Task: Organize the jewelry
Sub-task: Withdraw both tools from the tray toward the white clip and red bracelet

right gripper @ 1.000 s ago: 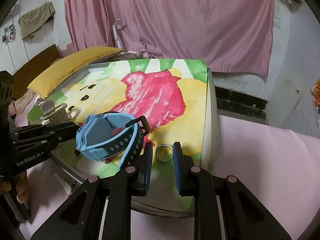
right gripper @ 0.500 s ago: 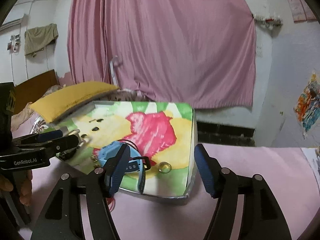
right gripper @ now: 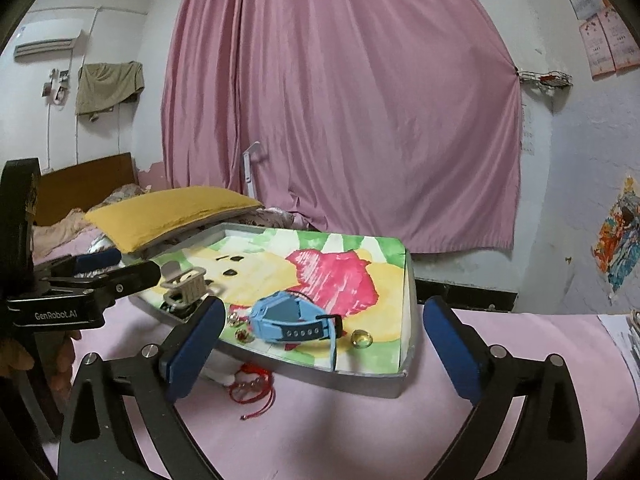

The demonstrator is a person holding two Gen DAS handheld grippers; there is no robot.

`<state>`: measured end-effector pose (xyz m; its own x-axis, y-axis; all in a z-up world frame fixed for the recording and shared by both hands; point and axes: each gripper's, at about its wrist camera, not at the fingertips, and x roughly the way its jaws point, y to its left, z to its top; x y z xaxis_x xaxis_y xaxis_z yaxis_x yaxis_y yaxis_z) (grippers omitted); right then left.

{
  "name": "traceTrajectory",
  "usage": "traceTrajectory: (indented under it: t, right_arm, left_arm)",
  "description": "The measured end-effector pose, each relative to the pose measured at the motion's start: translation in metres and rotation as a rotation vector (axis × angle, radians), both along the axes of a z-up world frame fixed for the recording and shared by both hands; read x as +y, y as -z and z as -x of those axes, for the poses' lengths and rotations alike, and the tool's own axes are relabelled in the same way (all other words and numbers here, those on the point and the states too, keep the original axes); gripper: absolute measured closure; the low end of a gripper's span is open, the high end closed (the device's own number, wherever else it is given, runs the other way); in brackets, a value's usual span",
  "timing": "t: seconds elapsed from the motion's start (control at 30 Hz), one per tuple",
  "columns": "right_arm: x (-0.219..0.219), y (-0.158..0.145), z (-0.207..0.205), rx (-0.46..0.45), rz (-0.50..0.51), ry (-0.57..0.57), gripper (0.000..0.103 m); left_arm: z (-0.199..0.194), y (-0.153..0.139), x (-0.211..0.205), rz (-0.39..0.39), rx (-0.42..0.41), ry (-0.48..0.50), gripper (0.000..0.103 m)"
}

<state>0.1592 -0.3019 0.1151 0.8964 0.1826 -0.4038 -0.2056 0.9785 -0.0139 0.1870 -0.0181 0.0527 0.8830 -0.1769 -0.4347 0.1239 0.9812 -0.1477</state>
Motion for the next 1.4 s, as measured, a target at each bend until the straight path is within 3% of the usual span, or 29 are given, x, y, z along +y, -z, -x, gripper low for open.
traceTrajectory:
  t: [0.3, 0.73, 0.83, 0.93, 1.2, 1.4]
  right_arm:
    - [0.005, 0.01, 0.004, 0.103, 0.062, -0.057, 0.006]
    - [0.005, 0.042, -0.011, 0.328, 0.081, -0.144, 0.006]
    - [0.009, 0.049, -0.015, 0.381, 0.076, -0.18, 0.007]
    - [0.014, 0.054, -0.02, 0.425, 0.081, -0.217, 0.015]
    - [0.025, 0.06, -0.026, 0.472, 0.111, -0.257, 0.032]
    - [0.024, 0.062, -0.031, 0.499, 0.102, -0.261, 0.033]
  left_arm:
    - [0.017, 0.002, 0.007, -0.066, 0.032, 0.03, 0.001]
    - [0.016, 0.025, -0.002, -0.089, 0.189, 0.172, 0.001]
    - [0.013, 0.029, -0.004, -0.08, 0.215, 0.19, 0.006]
    - [0.01, 0.032, -0.007, -0.09, 0.241, 0.201, 0.01]
    - [-0.008, 0.045, -0.018, -0.1, 0.336, 0.297, 0.034]
    - [-0.024, 0.051, -0.024, -0.092, 0.383, 0.335, 0.037]
